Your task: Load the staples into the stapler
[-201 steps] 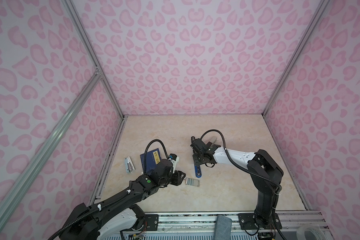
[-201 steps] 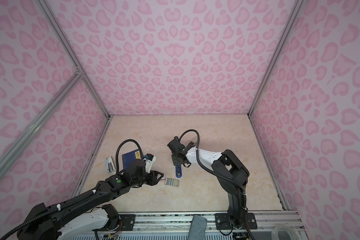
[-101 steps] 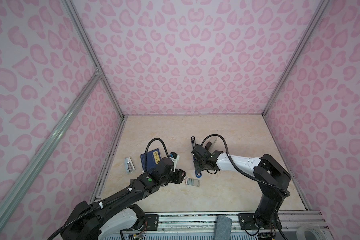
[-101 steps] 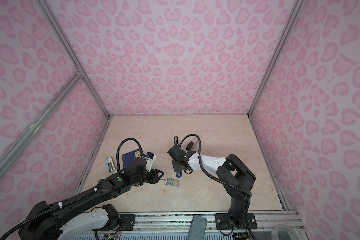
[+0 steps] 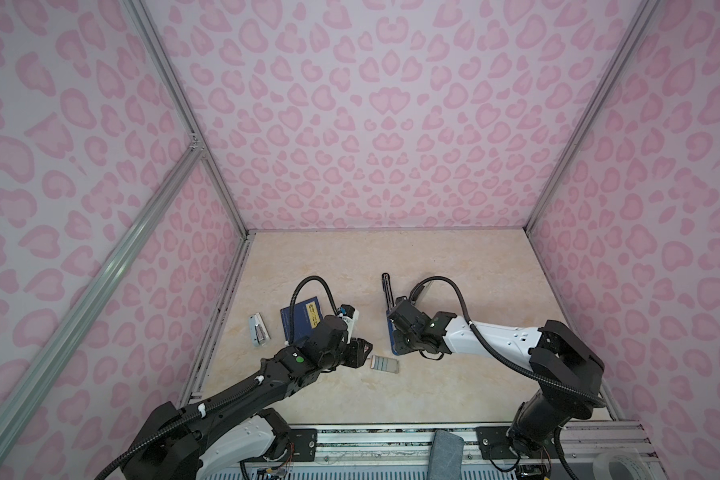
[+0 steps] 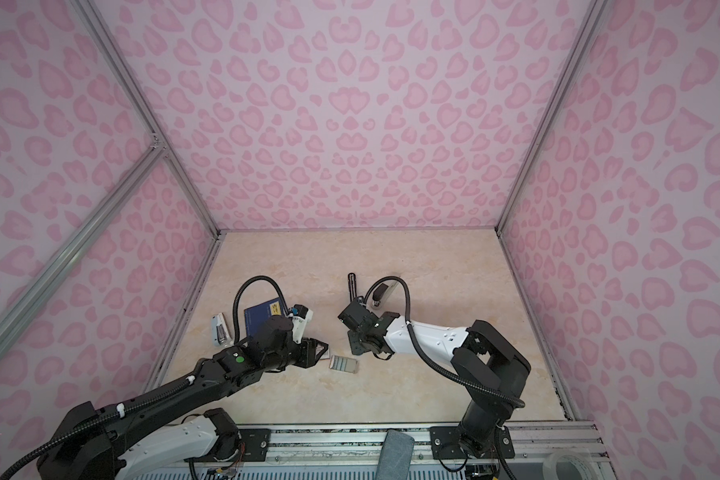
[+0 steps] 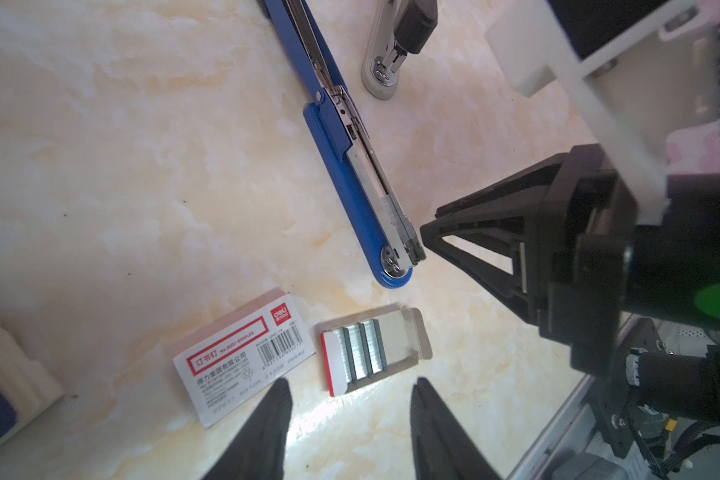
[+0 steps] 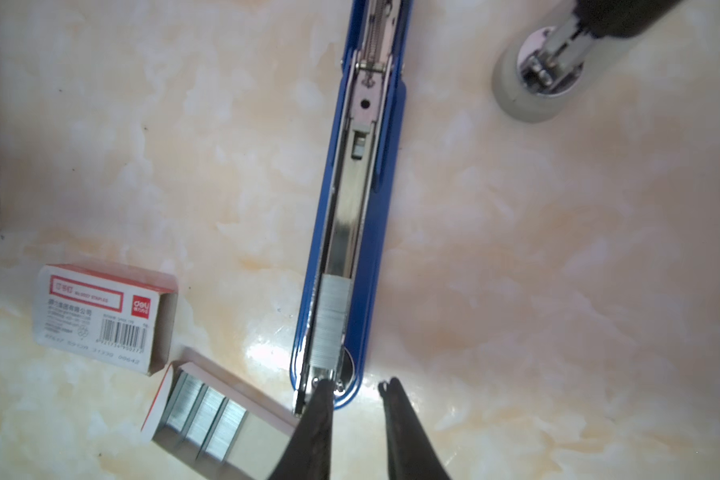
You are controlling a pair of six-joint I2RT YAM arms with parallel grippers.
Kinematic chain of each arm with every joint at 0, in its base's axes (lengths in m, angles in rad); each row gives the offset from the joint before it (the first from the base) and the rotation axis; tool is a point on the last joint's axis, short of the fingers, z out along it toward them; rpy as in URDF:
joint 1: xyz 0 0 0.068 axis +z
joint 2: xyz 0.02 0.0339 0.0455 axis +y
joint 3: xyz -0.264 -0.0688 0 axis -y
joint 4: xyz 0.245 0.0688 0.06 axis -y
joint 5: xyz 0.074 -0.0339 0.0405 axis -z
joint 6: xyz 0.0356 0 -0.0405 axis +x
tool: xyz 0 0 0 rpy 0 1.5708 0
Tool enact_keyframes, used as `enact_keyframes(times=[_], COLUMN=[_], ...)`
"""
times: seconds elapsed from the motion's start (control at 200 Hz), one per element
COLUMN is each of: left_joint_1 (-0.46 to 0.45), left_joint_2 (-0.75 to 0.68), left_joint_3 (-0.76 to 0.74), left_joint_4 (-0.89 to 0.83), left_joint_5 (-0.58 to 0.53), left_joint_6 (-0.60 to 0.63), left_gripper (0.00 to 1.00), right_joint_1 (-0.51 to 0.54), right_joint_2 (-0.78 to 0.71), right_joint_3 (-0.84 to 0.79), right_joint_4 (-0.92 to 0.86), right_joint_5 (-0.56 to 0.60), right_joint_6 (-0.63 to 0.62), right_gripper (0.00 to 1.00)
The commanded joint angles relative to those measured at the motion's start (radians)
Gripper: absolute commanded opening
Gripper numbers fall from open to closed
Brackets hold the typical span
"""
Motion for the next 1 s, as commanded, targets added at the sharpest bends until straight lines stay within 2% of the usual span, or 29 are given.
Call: enact_keyframes(times=[0.0,0.215,0.37,0.995], left_joint_1=[0.001,0.002,0.008,0.088], left_joint_2=[-0.002,-0.013,-0.032,-0.162], left_joint_3=[0.013,0.024,0.022,-0.039], left_joint_4=[0.027,0.016,0.007,-0.067], left_joint_5=[-0.013,-0.028,-0.037,-0.066], left_joint_6=[-0.003,-0.009,-0.017,-0.059], left_gripper=[0.5,0.5,0.5,0.51], right_joint_1=[-0.01,-0.049,-0.042,-0.015], right_joint_2=[-0.019,0.024,0.104,0.413], right_joint_3=[-0.009,-0.022,0.019,0.398], right_joint_4=[-0.026,0.022,0.062,0.084], right_joint_5=[0.066,0.055,0.004,-0.098], right_joint_6=[0.029,0.018,0.012,-0.037], right_gripper=[0.26,0.26,0.26,0.25])
